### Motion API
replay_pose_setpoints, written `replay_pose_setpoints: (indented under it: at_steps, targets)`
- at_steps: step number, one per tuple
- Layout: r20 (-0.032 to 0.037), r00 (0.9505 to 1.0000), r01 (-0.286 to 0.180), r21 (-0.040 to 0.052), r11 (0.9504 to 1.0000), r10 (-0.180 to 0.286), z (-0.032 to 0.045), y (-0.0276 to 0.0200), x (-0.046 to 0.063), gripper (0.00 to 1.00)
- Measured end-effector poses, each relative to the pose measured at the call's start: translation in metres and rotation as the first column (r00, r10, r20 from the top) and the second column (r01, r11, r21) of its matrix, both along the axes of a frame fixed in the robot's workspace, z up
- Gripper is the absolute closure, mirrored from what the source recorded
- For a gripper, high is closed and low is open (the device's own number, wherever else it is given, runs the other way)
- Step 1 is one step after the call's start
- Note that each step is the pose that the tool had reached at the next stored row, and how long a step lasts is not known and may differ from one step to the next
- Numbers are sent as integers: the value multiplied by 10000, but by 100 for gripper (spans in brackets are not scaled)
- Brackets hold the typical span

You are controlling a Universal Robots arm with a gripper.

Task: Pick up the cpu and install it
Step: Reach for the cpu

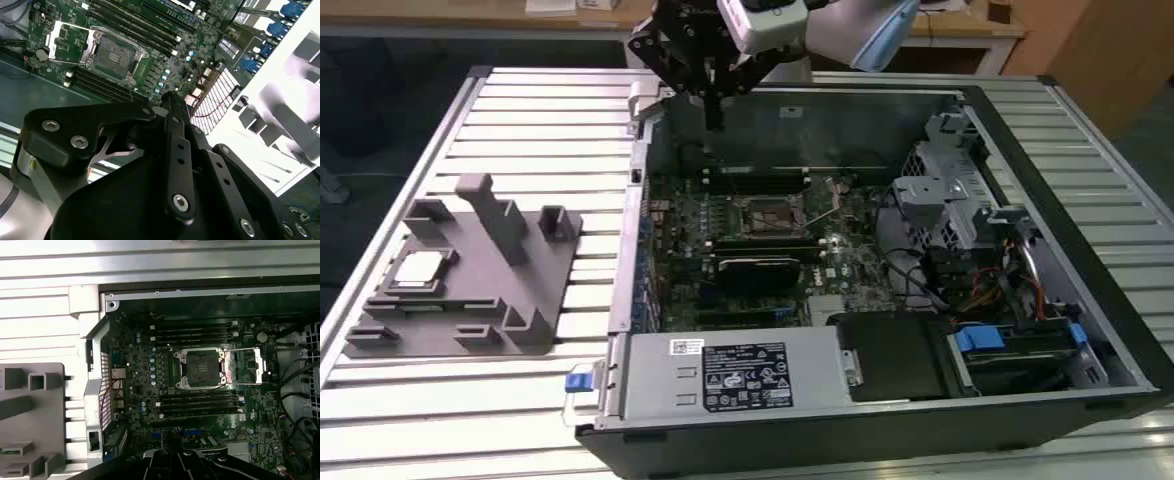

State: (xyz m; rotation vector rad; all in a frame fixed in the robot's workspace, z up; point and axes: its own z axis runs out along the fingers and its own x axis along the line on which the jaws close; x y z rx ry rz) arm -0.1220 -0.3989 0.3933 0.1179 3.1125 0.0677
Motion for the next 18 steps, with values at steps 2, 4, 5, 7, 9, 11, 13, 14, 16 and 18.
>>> replay_pose_setpoints:
  at_steps: [2,4,5,7,9,11,13,14,16,18]
  targets:
    - [0,10000,0,0,10000,0,0,0,0,89]
    - [0,10000,0,0,10000,0,0,0,0,89]
    - [0,10000,0,0,10000,0,0,0,-1,89]
    - [0,10000,1,-1,10000,-1,0,0,-4,89]
    - [0,10000,1,0,10000,-1,0,0,-8,89]
    - [0,10000,1,0,10000,-1,0,0,-15,89]
    - [0,10000,0,0,10000,0,0,0,-20,89]
    - [0,10000,0,0,10000,0,0,0,-27,89]
    - [0,10000,0,0,10000,0,0,0,-36,89]
    - [0,10000,0,0,10000,0,0,0,-43,89]
